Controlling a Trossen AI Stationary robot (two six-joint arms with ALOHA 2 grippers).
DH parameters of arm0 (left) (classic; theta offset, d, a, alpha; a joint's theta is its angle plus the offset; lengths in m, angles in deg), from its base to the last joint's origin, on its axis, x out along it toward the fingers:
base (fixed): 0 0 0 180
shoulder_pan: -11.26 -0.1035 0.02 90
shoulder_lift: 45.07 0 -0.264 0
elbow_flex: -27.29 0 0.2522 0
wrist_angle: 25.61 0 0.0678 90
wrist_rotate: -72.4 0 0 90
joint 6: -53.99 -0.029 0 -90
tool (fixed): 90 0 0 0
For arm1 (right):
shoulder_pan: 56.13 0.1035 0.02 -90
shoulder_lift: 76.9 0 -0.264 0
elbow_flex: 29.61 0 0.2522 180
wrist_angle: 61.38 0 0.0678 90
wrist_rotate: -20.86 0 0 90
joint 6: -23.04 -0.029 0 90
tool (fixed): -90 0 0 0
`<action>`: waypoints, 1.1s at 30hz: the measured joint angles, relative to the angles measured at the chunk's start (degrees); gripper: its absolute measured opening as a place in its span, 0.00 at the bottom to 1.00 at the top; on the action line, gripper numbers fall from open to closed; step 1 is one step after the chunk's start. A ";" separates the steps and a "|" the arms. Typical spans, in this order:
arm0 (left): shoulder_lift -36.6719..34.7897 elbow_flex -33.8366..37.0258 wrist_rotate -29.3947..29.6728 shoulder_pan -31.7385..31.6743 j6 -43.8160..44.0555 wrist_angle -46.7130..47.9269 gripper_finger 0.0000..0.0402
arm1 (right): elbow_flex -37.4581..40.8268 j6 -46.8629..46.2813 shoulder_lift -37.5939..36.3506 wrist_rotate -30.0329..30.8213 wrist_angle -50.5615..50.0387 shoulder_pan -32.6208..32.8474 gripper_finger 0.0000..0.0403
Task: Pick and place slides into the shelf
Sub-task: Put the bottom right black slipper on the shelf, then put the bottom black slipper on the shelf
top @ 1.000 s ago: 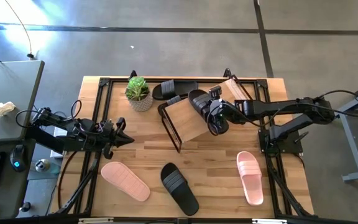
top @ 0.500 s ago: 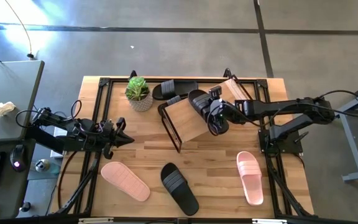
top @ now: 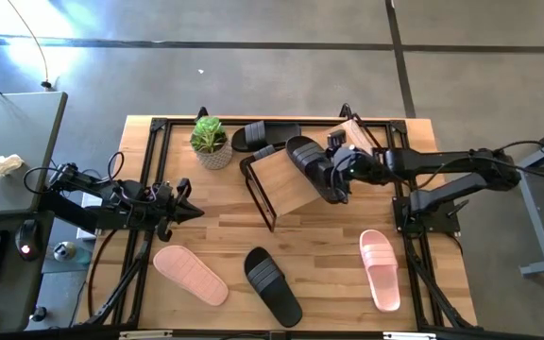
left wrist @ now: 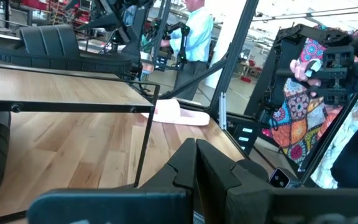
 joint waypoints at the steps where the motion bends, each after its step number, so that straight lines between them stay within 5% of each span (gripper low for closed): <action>1: 0.00 0.00 -0.02 0.00 0.02 -0.02 0.00 | 0.00 -0.68 -0.53 -0.93 -1.40 0.01 0.38; 12: 0.00 0.00 -0.01 0.00 0.02 -0.03 0.00 | -0.69 -15.25 -9.86 -10.03 -7.67 5.80 0.38; 23: -0.04 0.00 6.46 -0.02 -5.38 -2.04 0.00 | -9.65 -49.62 -17.59 -27.78 -7.06 12.16 0.38; 33: -0.07 -0.02 14.48 -0.03 22.03 -32.45 0.00 | -11.98 -55.99 -19.52 -32.63 -8.33 13.41 0.38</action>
